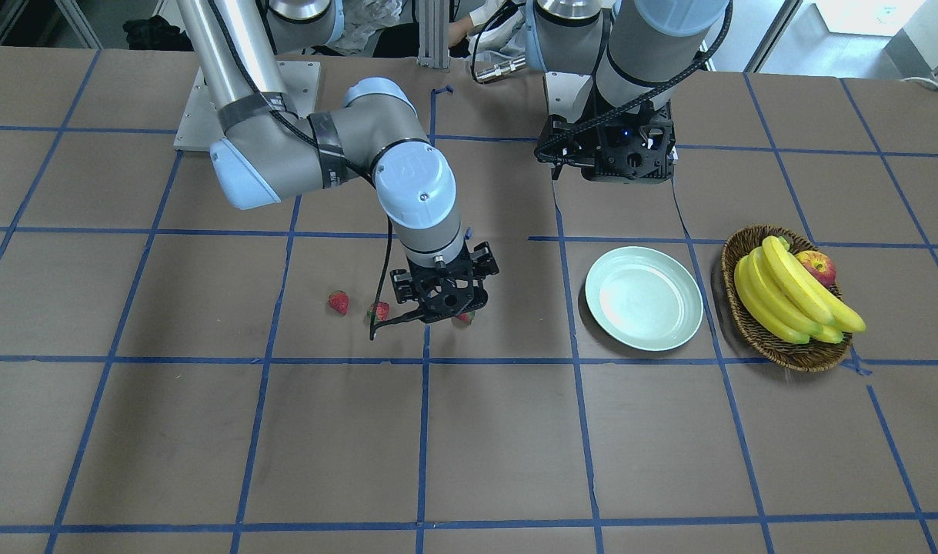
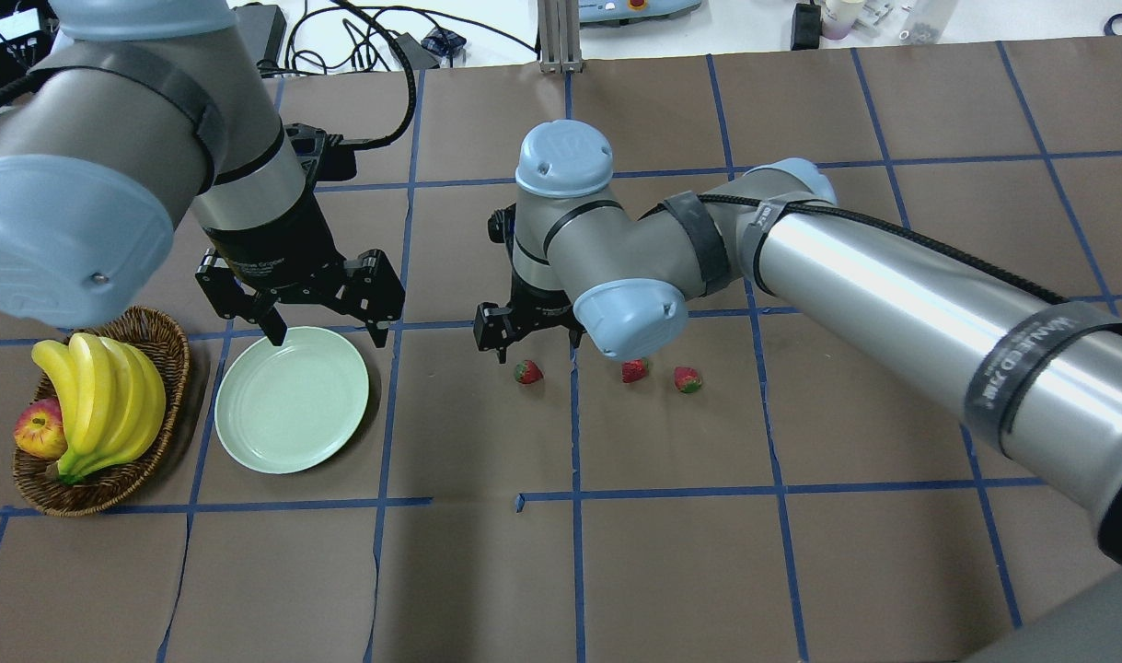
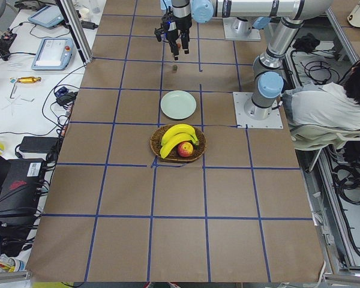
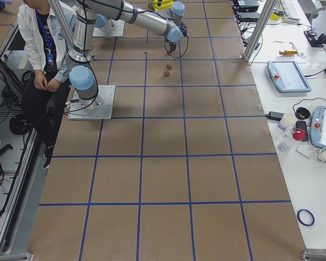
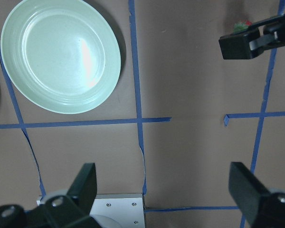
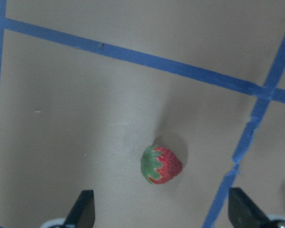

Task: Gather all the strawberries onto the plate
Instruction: 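Carry the strawberry toward the plate and release it on the table, then move the right gripper back over the two remaining strawberries and lower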

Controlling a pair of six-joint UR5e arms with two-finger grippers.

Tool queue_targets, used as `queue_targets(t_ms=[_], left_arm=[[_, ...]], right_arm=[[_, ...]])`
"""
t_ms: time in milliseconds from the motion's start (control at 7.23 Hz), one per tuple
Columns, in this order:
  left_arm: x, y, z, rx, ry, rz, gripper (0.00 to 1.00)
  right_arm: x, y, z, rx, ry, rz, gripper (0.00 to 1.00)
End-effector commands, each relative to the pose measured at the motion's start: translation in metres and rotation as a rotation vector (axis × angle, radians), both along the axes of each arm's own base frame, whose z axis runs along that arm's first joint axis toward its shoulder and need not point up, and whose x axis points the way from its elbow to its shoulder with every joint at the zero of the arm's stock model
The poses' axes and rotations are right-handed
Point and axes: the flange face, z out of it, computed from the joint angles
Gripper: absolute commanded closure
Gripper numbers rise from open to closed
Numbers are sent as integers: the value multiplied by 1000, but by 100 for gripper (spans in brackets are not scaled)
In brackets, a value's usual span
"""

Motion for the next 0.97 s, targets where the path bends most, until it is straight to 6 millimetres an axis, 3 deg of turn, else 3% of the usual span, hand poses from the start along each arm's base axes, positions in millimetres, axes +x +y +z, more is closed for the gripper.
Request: queue_targets(t_ms=[0,138,553,829], left_arm=[[0,0,-1,2,-1,0,0],[0,0,-1,4,-1,0,0],[0,0,-2,4,-1,8,0],[0,0,-3,7,-1,9,0]], right_arm=[[-78,-26,18,-17,133,-19,0],[-100,-23,10,30,142,71,0],[-115,5,-36,113,133,262,0],[-127,8,-48,140,146,286,0]])
